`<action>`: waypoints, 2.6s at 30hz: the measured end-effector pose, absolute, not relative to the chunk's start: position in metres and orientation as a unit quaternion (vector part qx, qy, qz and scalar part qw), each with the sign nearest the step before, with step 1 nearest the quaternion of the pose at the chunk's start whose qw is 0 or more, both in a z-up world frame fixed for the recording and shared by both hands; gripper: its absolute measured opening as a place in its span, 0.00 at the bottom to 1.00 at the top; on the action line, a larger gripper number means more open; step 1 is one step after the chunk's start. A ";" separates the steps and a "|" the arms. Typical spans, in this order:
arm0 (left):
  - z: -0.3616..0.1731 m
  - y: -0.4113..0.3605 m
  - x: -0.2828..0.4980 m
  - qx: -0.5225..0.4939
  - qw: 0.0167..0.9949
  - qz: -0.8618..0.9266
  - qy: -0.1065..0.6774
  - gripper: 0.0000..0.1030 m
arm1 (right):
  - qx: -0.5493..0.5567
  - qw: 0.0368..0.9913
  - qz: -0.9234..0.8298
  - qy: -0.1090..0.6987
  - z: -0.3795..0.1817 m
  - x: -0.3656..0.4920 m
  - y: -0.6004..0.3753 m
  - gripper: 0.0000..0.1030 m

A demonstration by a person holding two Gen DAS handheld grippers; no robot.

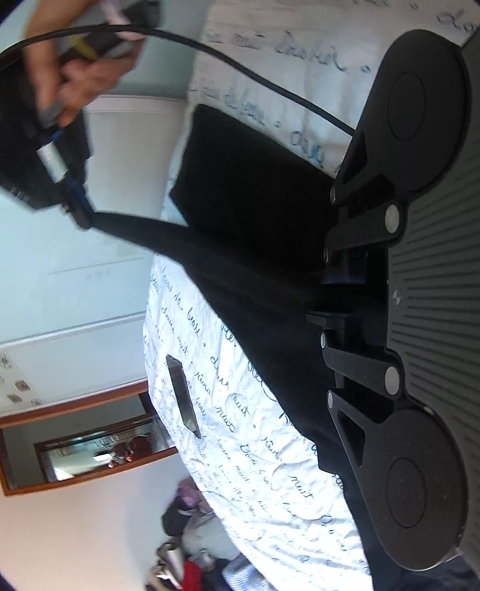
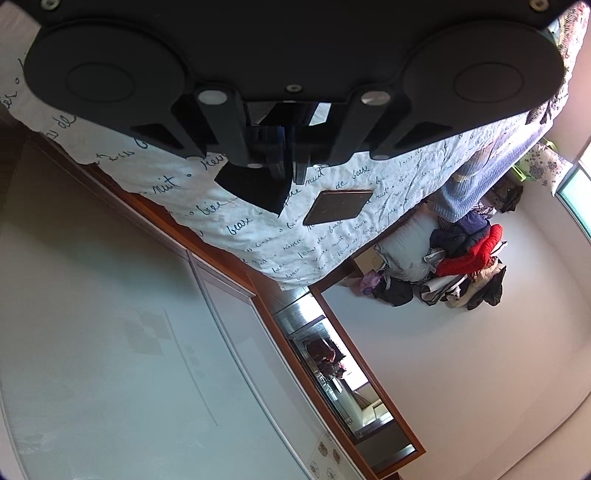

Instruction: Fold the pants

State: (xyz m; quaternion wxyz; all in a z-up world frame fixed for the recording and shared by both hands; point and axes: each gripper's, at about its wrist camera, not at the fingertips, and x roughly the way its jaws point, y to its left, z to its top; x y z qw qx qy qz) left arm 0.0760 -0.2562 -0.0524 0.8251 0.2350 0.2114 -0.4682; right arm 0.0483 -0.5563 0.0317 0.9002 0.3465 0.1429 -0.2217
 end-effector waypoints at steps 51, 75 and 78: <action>-0.050 0.004 0.152 0.158 0.884 -0.265 0.352 0.87 | -0.032 0.925 0.026 0.377 -0.050 0.132 -0.311 0.29; -0.046 0.041 0.155 0.109 0.912 -0.215 0.332 0.91 | -0.021 0.918 0.182 0.353 -0.008 0.311 -0.200 0.30; -0.046 0.048 0.158 0.101 0.911 -0.202 0.345 0.92 | -0.066 0.911 0.180 0.365 -0.020 0.315 -0.182 0.37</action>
